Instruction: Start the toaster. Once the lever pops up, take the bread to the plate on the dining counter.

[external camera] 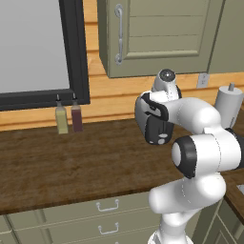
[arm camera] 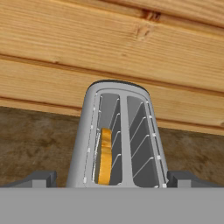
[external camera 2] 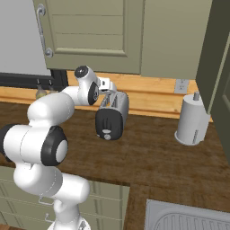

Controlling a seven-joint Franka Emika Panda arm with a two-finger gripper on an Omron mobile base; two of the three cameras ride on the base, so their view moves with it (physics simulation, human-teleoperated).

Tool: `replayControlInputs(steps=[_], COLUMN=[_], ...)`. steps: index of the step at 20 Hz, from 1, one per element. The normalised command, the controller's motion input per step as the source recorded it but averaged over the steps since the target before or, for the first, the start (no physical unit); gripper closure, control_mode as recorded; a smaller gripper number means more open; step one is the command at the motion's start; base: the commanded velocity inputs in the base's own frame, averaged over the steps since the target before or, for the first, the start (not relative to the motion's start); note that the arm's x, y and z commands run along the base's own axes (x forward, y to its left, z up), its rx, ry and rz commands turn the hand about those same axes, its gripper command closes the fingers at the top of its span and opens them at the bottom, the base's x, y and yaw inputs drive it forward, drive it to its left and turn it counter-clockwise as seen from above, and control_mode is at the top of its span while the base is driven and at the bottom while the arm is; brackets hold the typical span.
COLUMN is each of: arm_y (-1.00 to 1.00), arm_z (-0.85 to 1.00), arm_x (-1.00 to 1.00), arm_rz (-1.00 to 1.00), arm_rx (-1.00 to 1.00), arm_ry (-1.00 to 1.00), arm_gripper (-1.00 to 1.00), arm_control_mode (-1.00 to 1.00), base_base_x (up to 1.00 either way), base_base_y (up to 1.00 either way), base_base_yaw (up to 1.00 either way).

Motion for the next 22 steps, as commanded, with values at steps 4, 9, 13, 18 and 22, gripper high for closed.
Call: replayControlInputs(steps=[4,9,13,18,22], arm_y=[0.00,0.00,0.00,0.00,0.00], arm_z=[0.00,0.00,0.00,0.00,0.00], arm_x=[0.00,0.00,0.00,0.00,0.00], arm_rz=[0.00,0.00,0.00,0.00,0.00], arm_rx=[0.00,0.00,0.00,0.00,0.00], arm_ry=[0.00,0.00,0.00,0.00,0.00], arm_gripper=[-1.00,-1.00,-1.00,-1.00,-1.00], arm_control_mode=[-1.00,-1.00,-1.00,-1.00,-1.00], base_base_x=[0.00,0.00,0.00,0.00,0.00], base_base_y=[0.00,0.00,0.00,0.00,0.00], base_base_yaw=[0.00,0.00,0.00,0.00,0.00])
